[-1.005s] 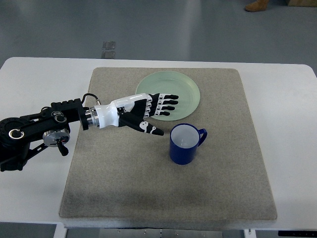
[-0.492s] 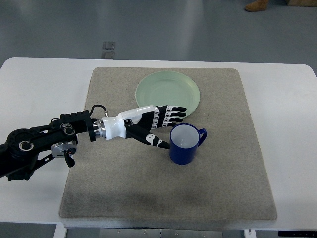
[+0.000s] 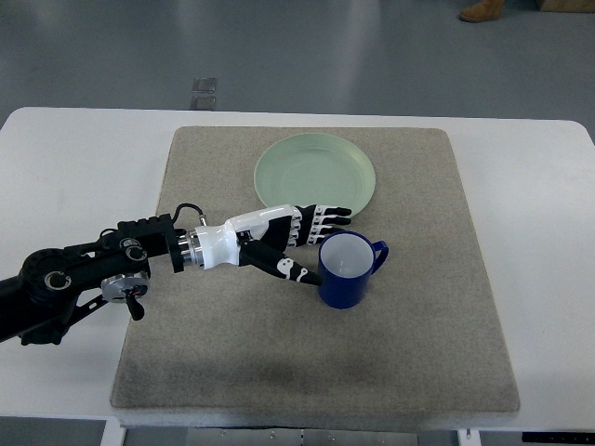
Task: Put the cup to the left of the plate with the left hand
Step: 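Close the left hand's fingers around the blue mug's body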
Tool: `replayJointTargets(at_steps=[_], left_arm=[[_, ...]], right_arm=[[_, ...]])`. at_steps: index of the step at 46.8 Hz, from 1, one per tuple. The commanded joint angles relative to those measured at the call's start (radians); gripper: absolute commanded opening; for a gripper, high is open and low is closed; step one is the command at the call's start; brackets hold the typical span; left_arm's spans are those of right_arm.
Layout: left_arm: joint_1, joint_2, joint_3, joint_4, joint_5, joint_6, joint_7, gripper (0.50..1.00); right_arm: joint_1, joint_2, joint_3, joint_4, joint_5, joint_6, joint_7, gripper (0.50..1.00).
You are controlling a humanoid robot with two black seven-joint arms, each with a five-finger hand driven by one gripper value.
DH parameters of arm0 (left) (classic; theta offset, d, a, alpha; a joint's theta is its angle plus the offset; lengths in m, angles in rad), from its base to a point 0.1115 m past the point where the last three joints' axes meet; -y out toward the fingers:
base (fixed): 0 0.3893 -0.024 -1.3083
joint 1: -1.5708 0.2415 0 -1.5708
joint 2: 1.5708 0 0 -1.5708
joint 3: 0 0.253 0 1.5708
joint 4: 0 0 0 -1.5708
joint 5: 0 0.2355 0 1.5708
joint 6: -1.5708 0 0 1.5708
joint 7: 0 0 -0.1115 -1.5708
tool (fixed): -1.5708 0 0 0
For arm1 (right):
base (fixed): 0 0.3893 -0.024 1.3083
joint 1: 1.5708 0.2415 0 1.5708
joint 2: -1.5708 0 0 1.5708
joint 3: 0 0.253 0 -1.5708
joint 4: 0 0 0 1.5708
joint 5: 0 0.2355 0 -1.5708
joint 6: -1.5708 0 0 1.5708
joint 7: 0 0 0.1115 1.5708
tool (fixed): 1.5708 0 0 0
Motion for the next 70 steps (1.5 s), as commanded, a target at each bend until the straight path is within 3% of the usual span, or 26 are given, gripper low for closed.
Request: replayJointTargets(at_steps=[1,32,49,57,70], left_arm=[[0.0,-0.009,0.0,0.004,-0.001,-0.001,0.0,0.999],[0.0,-0.121,0.006,0.107,0.002,-0.001,0.002,0.999],[-0.002,-0.158,0.008,0.108,0.002,-0.001,0.002,0.994],[-0.002,-0.164,0.011,0.108,0.004,0.001,0.006,0.964],[-0.002,-0.163,0.011,0.108,0.006,0.002,0.008,0.827]], right_arm=[[0.0,0.0,0.0,0.0,0.0,0.0,0.0,0.932],[0.0,0.0,0.0,0.0,0.0,0.0,0.0,0.932],[0.0,0.0,0.0,0.0,0.0,0.0,0.0,0.932],[0.0,0.0,0.0,0.0,0.0,0.0,0.0,0.932],[0.0,0.0,0.0,0.0,0.0,0.0,0.0,0.932]])
